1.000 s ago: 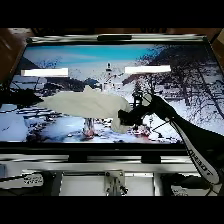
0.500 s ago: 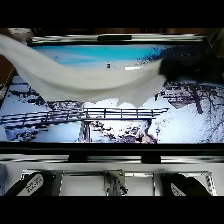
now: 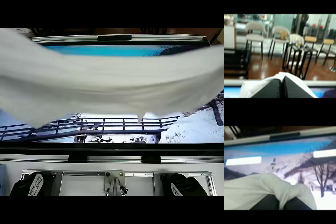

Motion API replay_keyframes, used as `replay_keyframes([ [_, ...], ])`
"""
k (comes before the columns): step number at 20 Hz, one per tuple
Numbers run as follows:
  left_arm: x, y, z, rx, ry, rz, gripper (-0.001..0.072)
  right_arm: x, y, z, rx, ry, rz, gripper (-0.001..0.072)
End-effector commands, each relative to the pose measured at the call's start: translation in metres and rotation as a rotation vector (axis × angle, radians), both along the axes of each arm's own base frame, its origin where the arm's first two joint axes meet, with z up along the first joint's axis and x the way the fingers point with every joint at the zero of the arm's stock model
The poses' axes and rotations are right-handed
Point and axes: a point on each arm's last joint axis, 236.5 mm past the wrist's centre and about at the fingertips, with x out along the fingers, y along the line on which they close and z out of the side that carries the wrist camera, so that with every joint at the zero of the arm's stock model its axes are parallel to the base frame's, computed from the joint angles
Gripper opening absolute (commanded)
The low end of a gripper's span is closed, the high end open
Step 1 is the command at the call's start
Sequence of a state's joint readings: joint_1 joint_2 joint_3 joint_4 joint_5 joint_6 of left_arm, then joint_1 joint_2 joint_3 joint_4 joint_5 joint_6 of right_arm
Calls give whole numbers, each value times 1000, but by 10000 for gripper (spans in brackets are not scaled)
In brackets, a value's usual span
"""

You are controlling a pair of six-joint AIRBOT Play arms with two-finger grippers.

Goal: Fold the shirts.

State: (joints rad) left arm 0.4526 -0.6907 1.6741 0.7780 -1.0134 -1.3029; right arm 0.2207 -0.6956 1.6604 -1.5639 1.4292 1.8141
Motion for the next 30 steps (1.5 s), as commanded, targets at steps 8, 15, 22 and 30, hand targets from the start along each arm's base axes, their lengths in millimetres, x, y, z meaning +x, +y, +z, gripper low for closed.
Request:
replay_keyframes([
  [8, 71, 9, -339, -149, 866, -102, 37, 31, 7, -288, -71, 713, -91, 61],
  [15, 209, -5, -424, -297, 913, -92, 38, 181, 67, -359, 237, 533, -143, 61],
  [22, 213, -35, -459, -473, 1082, -213, 688, 198, 88, -384, 435, 580, -212, 558],
  [30, 6, 70, -493, -271, 1866, -108, 650, 65, -50, -360, 104, 922, -62, 566],
])
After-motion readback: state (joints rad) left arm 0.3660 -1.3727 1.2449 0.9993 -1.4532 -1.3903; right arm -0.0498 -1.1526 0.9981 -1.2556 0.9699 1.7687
